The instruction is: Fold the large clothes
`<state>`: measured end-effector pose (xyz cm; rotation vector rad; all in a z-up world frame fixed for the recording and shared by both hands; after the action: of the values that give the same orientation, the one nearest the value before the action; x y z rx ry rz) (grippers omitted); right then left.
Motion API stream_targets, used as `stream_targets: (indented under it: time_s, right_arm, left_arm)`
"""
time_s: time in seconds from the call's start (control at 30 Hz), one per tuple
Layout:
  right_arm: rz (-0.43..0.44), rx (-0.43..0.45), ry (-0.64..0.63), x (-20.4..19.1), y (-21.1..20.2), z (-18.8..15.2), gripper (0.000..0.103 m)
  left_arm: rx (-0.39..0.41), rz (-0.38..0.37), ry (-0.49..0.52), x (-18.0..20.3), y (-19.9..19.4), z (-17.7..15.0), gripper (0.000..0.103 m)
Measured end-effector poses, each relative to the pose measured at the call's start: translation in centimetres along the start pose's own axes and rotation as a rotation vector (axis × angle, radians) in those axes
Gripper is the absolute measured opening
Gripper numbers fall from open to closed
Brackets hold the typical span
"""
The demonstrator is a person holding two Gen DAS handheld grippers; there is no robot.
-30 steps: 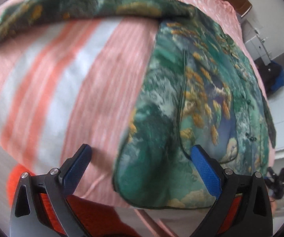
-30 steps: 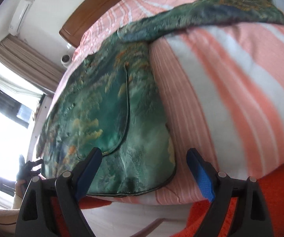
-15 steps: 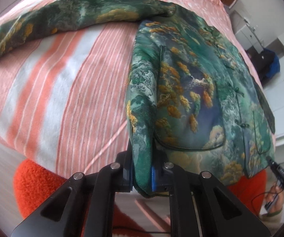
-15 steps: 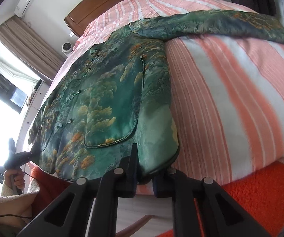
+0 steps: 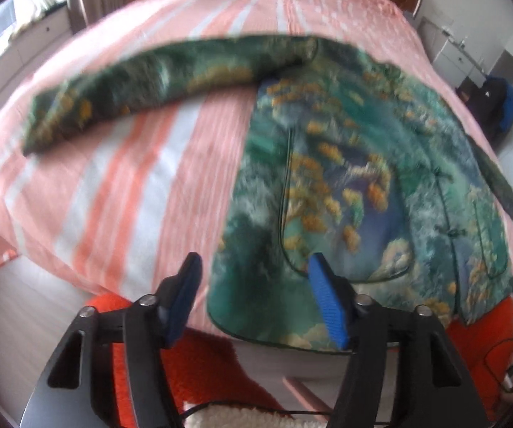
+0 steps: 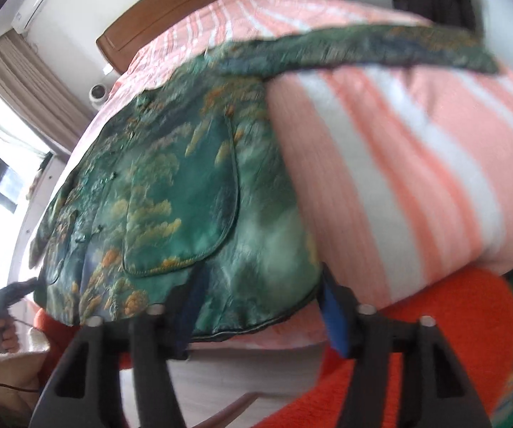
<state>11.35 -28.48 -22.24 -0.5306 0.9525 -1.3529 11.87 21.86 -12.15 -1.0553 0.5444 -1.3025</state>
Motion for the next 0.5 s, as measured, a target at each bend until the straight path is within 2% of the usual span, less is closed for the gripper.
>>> stream_targets:
  time_s: [0.17,0.23,0.33,0.37,0.4,0.5]
  right_arm:
    - [-0.033,0.084,0.024,1.2,-2.6,1.2,0.066]
    - [-0.031,0.131,0.030,2.2,-3.6,2.7,0.066]
    - [-0.010,0.200,0.106,5.8,-5.0,6.2,0.066]
    - [0.004,0.249,0.174,8.7,-5.6,8.3,0.068]
    - [0.003,0.274,0.222,10.8,-5.8,9.5,0.074]
    - [-0.045,0.321,0.427,19.6,-5.0,12.8,0.074]
  left_arm:
    - [0.154,0.022,-0.027,0.8,-3.6,3.3,0.085]
    - [0.190,0.006,-0.031,1.6,-4.5,4.3,0.085]
    - [0.230,-0.011,-0.013,2.9,-5.4,4.7,0.086]
    - [0.242,-0.017,-0.002,3.5,-5.6,4.8,0.087]
    - [0.248,-0.023,0.007,3.9,-5.7,4.6,0.088]
    - [0.240,-0.029,0.023,4.9,-5.1,4.0,0.088]
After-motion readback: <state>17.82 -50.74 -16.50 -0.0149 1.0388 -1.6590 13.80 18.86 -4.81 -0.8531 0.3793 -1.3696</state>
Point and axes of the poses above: each gripper's, at about its wrist camera, not at the fingertips, and y roughly the way its jaws point, x to its right, z to its top, the point moved 8 cm from there along y, roughly the way its jaws point, and after that the axes turned 9 degrees about -y, right-handed, at the moved point
